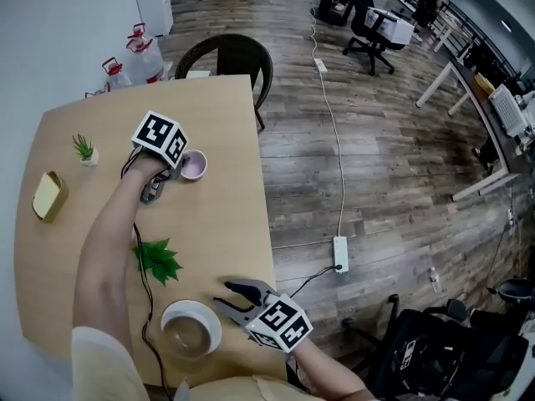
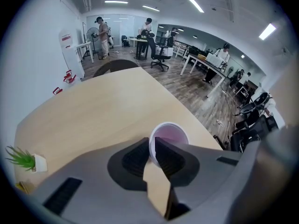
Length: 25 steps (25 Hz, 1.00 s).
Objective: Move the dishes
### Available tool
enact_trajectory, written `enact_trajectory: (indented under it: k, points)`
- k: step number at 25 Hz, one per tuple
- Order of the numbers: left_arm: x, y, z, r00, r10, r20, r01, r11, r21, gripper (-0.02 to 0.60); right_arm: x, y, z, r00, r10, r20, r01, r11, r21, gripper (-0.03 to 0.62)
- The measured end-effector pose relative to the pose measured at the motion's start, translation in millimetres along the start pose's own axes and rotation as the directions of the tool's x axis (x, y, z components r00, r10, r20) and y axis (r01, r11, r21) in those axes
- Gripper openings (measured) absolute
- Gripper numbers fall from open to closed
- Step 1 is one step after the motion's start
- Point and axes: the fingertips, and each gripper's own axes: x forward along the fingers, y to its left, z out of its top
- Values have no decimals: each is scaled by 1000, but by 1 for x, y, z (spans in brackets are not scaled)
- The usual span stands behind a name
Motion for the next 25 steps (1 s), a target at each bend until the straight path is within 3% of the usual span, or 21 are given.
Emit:
enact_trajectory:
  k: [2, 6, 9, 13, 19, 25]
  points:
    - [0, 0, -3, 1000, -2, -8, 2, 1000, 2, 44, -1, 2, -1, 1000, -3, -3, 3, 1000, 0, 181]
    - [-3, 5, -4, 1000, 9, 16, -9, 1000, -21, 122, -6, 5, 1, 1000, -14, -3, 14, 1000, -2, 181]
    - [-8, 11, -1, 998, 25, 66, -22, 999, -43, 172, -8, 5, 1, 1000, -22, -3, 22, 1000, -3, 181]
    - [-22, 18, 7, 984, 78, 159, -76, 997, -16, 213, -8, 7, 3, 1000, -28, -1, 28, 1000, -3, 181]
    - [-66, 14, 12, 918, 183, 352, -225, 971, 81, 215, -8, 20, 7, 1000, -21, 1, 21, 1000, -15, 181]
    - [-125, -11, 1, 836, 180, 519, -307, 936, 170, 160, -11, 33, 11, 999, -35, 15, 35, 999, -24, 181]
